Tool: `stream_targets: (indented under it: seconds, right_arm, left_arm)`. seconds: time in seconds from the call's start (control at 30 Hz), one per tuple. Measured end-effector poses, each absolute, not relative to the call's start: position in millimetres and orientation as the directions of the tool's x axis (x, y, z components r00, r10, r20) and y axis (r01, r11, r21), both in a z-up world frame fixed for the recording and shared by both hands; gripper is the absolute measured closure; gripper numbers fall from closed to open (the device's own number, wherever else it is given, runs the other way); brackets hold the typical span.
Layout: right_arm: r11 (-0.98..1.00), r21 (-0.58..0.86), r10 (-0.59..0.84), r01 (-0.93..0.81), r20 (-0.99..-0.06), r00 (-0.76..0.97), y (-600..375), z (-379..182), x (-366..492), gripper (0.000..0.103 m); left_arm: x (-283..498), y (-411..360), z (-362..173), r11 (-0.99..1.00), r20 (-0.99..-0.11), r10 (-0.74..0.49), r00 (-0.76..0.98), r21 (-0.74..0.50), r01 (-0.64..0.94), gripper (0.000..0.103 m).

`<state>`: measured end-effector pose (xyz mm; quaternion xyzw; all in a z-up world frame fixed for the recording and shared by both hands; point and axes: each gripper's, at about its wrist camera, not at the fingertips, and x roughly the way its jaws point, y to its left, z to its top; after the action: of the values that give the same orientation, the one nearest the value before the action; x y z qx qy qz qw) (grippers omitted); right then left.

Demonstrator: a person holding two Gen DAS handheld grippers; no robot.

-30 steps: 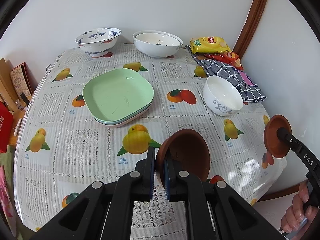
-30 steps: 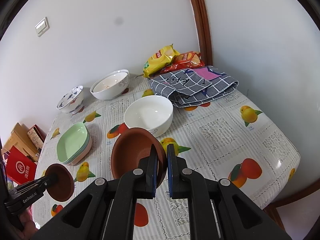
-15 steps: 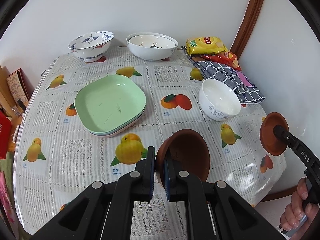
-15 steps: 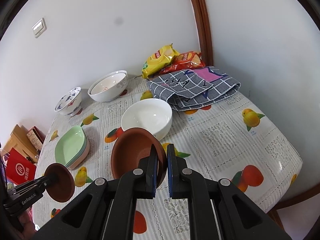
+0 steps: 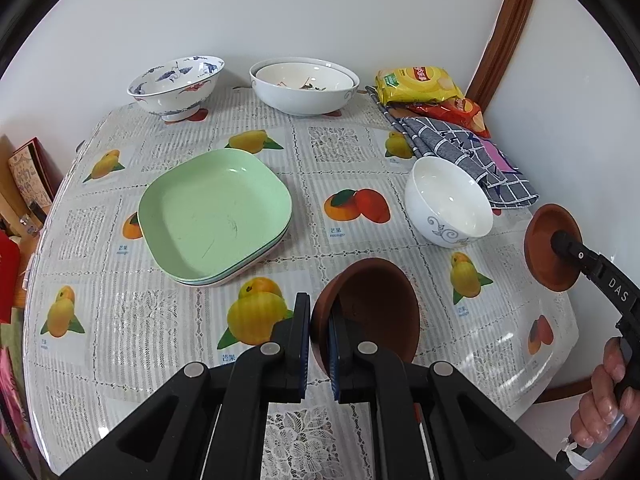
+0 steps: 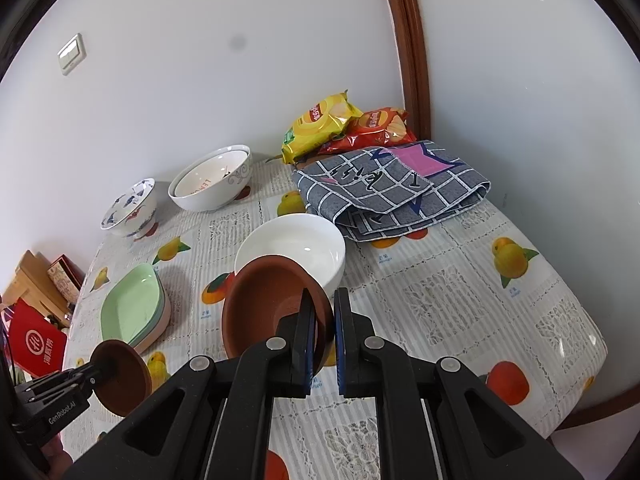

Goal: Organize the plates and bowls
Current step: 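Carry the right gripper's brown bowl toward the white bowl while the left holds its bowl, then lower the brown bowl into the white bowl and open the right gripper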

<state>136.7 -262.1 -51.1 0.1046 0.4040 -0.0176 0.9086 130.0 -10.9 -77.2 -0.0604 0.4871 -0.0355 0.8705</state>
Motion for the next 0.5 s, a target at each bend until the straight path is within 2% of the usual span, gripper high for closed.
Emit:
stream_targets:
  seconds: [0.5]
  right_arm:
    - [0.979, 0.168, 0.051, 0.117, -0.752, 0.657, -256, -64, 170, 0.094]
  left_arm:
    - [152, -9, -88, 0.992, -0.855, -0.116, 0.506, -0.128, 0.010, 0.095]
